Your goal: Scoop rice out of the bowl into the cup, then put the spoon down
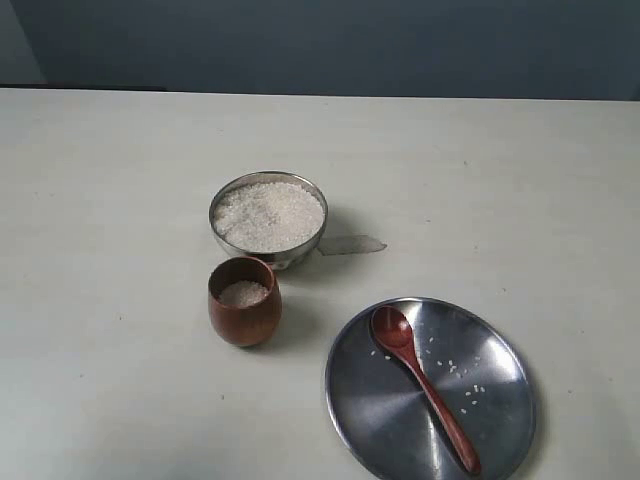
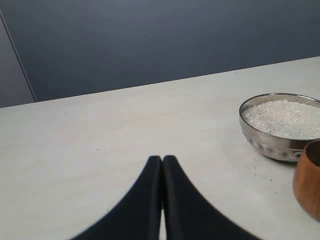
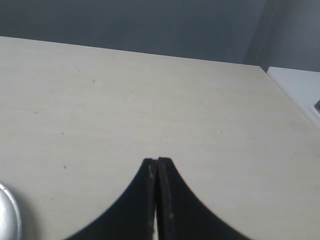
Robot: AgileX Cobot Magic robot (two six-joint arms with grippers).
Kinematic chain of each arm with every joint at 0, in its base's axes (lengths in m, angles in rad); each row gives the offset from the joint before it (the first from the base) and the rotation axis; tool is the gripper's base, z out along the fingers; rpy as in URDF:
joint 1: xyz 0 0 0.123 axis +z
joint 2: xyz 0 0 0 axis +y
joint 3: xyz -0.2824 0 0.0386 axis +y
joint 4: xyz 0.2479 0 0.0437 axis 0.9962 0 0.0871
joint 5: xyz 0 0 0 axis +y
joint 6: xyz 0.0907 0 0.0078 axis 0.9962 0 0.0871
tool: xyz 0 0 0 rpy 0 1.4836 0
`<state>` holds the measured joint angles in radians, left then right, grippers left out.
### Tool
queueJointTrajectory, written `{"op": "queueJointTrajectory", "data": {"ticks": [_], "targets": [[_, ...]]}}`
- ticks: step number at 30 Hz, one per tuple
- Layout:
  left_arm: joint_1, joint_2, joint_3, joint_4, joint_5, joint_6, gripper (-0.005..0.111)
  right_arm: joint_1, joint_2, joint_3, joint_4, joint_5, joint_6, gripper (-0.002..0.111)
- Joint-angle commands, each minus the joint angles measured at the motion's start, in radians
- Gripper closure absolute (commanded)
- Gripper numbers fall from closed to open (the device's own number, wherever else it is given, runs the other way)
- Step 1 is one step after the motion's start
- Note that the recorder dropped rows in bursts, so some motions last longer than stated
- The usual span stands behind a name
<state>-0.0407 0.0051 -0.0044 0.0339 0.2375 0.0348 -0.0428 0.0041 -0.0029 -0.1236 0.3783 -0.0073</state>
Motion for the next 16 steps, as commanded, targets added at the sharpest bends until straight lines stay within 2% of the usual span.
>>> {"op": "queueJointTrajectory", "data": {"ticks": [1, 16], "targets": [[-0.002, -0.005, 0.004, 0.006, -0.006, -0.001, 0.106, -0.004, -0.004, 0.003, -0.003, -0.014, 0.001, 0.108], [-0.002, -0.005, 0.004, 0.006, -0.006, -0.001, 0.106, -0.004, -0.004, 0.003, -0.003, -0.012, 0.007, 0.108]]}}
